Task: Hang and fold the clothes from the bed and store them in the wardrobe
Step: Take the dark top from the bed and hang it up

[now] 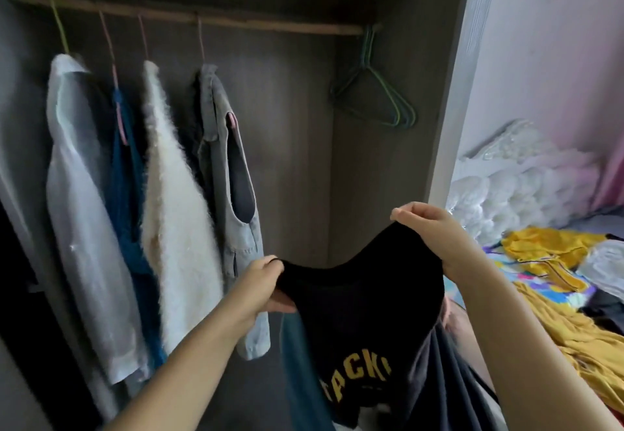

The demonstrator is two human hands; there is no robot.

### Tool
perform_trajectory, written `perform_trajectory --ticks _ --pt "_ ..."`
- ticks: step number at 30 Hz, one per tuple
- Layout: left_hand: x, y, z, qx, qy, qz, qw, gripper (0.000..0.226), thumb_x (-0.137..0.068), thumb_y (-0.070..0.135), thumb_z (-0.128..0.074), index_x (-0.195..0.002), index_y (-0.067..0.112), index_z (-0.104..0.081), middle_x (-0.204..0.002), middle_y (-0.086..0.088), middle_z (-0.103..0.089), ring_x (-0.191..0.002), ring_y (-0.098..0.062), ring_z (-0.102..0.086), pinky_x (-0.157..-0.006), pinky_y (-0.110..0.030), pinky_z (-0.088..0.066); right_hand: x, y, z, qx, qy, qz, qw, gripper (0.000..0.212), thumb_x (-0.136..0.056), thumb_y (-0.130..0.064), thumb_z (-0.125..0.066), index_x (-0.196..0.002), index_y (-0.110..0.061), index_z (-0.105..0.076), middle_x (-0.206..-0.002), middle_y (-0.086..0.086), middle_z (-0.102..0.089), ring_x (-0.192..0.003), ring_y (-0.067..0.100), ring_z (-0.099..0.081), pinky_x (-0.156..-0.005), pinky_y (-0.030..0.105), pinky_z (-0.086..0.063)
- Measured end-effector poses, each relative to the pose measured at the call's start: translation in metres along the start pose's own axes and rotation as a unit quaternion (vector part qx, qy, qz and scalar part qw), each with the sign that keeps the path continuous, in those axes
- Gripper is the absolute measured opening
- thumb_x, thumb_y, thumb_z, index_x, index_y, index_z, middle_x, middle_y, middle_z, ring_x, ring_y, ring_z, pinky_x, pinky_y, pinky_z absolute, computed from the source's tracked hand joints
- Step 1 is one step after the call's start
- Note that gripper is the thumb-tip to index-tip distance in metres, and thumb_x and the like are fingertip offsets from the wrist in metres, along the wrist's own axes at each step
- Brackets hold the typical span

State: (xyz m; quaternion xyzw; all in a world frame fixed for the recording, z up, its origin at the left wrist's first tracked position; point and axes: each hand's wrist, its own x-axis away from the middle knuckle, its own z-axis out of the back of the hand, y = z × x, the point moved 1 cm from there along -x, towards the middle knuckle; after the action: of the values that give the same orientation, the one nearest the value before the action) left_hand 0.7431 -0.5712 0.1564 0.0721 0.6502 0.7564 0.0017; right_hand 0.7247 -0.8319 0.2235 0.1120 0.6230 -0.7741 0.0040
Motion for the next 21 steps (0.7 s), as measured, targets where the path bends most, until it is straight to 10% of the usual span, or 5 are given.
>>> perform_trajectory --ticks 9,16,21 --pt "-0.101 0.097 -0.043 0.103 0.029 -0.1 0.989 0.023 -0.095 0.026 -0.055 -0.081 0.015 -0.069 -0.081 -0.007 -0.07 -0.08 -0.02 -0.068 -0.076 -0.034 -0.051 -0.168 -0.048 0.014 0.134 0.124 0.169 0.968 0.019 -0.097 -0.021 -0.051 -0.085 -0.024 -0.066 -0.061 -0.009 -0.057 -0.048 0.002 -0.052 -0.048 0.018 -0.041" --pt "-0.161 0.104 -0.046 0.129 0.08 -0.08 0.985 0.016 -0.096 0.029 -0.056 -0.089 0.019 -0.068 -0.085 -0.004 -0.073 -0.085 -0.02 -0.069 -0.073 -0.031 -0.053 -0.324 -0.117 0.011 0.546 0.206 0.204 0.786 0.046 -0.092 -0.009 -0.053 -0.136 -0.01 -0.04 -0.14 0.02 -0.038 -0.128 0.04 -0.038 -0.093 0.049 -0.042" --pt "-0.184 0.105 -0.013 0.176 0.131 -0.085 0.972 0.013 -0.094 0.03 -0.06 -0.085 0.024 -0.067 -0.073 0.004 -0.074 -0.077 -0.014 -0.069 -0.06 -0.028 -0.05 -0.374 -0.117 0.026 0.654 0.205 0.144 0.714 0.039 -0.103 -0.01 -0.031 -0.14 -0.006 -0.042 -0.137 0.023 -0.048 -0.123 0.04 -0.05 -0.092 0.043 -0.044"
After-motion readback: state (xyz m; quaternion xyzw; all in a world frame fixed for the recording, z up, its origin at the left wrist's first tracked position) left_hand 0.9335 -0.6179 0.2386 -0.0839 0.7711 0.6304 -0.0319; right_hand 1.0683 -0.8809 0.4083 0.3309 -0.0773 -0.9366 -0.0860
